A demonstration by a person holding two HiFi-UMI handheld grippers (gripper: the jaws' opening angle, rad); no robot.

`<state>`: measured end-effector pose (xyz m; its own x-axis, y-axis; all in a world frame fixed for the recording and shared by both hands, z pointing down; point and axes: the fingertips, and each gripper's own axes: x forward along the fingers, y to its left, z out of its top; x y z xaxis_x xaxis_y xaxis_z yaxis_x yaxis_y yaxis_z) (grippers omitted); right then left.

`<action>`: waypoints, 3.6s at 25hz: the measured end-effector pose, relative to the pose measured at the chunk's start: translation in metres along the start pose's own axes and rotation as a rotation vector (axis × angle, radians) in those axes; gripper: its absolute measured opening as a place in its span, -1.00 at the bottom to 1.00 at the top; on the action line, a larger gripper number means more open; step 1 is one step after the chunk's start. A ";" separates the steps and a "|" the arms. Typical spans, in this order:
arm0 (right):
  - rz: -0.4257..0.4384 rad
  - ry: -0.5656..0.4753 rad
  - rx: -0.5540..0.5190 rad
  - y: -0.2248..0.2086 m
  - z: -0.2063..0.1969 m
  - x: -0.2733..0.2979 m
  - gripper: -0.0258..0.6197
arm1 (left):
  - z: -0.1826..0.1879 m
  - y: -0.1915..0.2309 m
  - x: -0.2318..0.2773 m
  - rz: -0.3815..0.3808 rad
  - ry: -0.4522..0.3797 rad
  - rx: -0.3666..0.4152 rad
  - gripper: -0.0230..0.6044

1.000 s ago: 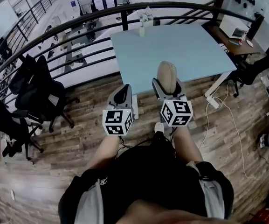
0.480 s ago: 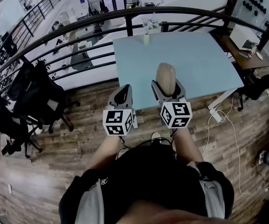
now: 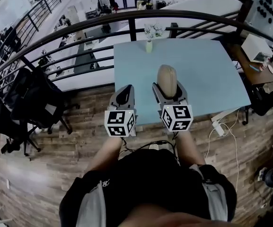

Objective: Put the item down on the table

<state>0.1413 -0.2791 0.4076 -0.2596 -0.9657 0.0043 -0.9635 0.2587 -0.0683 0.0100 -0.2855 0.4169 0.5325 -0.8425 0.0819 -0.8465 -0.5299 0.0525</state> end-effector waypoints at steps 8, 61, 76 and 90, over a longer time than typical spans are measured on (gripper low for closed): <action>0.048 0.029 0.022 -0.044 -0.007 0.046 0.08 | 0.001 -0.002 0.059 0.032 0.009 -0.002 -0.88; 0.088 0.667 0.404 -0.026 -0.303 0.174 0.09 | -0.020 0.101 0.072 0.124 0.071 -0.037 -0.88; 0.109 0.836 0.447 -0.014 -0.357 0.165 0.12 | -0.023 0.117 0.063 0.146 0.083 -0.035 -0.88; 0.061 0.881 0.371 -0.028 -0.375 0.159 0.25 | -0.028 0.117 0.068 0.128 0.097 -0.038 -0.88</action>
<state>0.1027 -0.4316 0.7844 -0.4098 -0.5485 0.7289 -0.9041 0.1384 -0.4042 -0.0534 -0.4020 0.4567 0.4195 -0.8885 0.1858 -0.9077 -0.4133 0.0729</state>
